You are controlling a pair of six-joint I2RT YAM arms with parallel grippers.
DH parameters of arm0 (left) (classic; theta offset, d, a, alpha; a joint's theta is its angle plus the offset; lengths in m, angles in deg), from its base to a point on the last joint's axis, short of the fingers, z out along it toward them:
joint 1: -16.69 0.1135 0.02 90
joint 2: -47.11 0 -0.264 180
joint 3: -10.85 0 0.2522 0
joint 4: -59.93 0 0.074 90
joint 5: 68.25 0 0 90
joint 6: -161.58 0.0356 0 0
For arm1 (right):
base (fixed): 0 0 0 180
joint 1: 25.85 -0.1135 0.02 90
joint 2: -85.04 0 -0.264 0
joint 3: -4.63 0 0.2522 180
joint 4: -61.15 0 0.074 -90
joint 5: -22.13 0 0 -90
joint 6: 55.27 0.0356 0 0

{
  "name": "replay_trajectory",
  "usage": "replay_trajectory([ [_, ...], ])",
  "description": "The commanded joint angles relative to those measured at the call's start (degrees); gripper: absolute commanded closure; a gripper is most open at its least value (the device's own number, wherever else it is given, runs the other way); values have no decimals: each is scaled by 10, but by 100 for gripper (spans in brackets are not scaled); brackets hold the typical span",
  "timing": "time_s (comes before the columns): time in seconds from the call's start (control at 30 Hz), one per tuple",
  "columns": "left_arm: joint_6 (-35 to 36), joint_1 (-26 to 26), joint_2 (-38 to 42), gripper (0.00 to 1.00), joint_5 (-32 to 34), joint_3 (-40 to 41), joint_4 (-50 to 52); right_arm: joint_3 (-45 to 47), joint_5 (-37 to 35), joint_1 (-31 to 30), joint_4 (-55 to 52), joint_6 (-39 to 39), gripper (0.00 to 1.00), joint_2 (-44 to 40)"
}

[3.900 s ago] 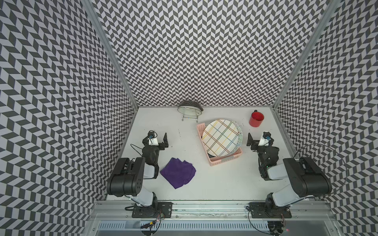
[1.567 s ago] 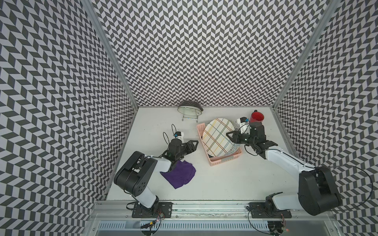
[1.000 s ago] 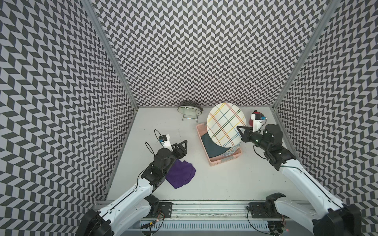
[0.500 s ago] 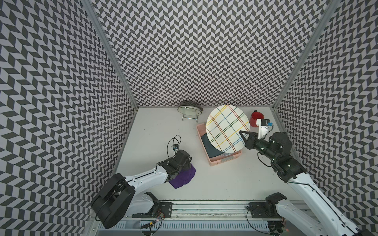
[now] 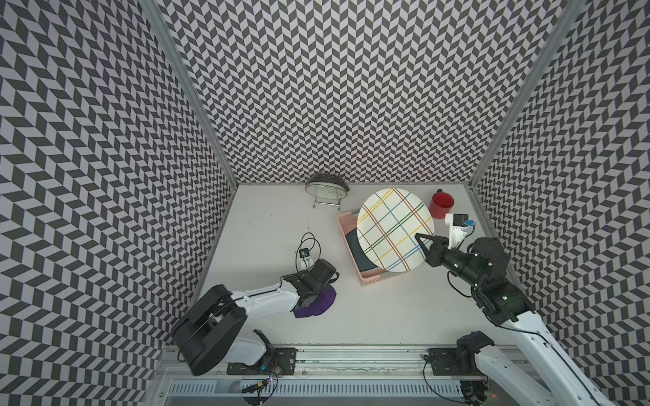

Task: Wipe the wet plate dry
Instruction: Pick up the towel at the center of the board, then wipe the plate with towel.

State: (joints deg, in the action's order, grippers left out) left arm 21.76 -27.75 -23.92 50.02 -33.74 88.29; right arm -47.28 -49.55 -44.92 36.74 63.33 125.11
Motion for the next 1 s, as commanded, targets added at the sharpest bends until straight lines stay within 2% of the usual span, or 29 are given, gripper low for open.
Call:
replay_trajectory([
  [0.0, 75, 0, 179, 100, 38, -46, 27, 25, 59, -3, 74, 40, 100, -19],
  [0.07, 133, 0, 253, 100, -6, -64, -30, 52, 101, -4, 116, 80, 100, -23],
  [0.17, 185, -2, 283, 100, -92, -89, -106, 97, 131, -9, 193, 144, 100, -33],
  [0.3, 195, -3, 239, 100, -148, -100, -140, 137, 154, -17, 289, 222, 100, -39],
  [0.47, 192, -29, 185, 100, -225, -66, -233, 154, 150, -46, 354, 267, 100, -32],
  [0.73, 181, -141, 94, 100, -171, -57, -300, 120, 112, -68, 406, 307, 100, -7],
  [0.87, 194, -152, 79, 100, -147, -80, -289, 94, 112, -73, 399, 302, 100, 7],
  [0.93, 187, -151, 79, 100, -104, -94, -268, 99, 98, -107, 404, 300, 100, 11],
  [0.97, 184, -152, 76, 100, -104, -94, -275, 104, 85, -129, 412, 300, 100, 13],
])
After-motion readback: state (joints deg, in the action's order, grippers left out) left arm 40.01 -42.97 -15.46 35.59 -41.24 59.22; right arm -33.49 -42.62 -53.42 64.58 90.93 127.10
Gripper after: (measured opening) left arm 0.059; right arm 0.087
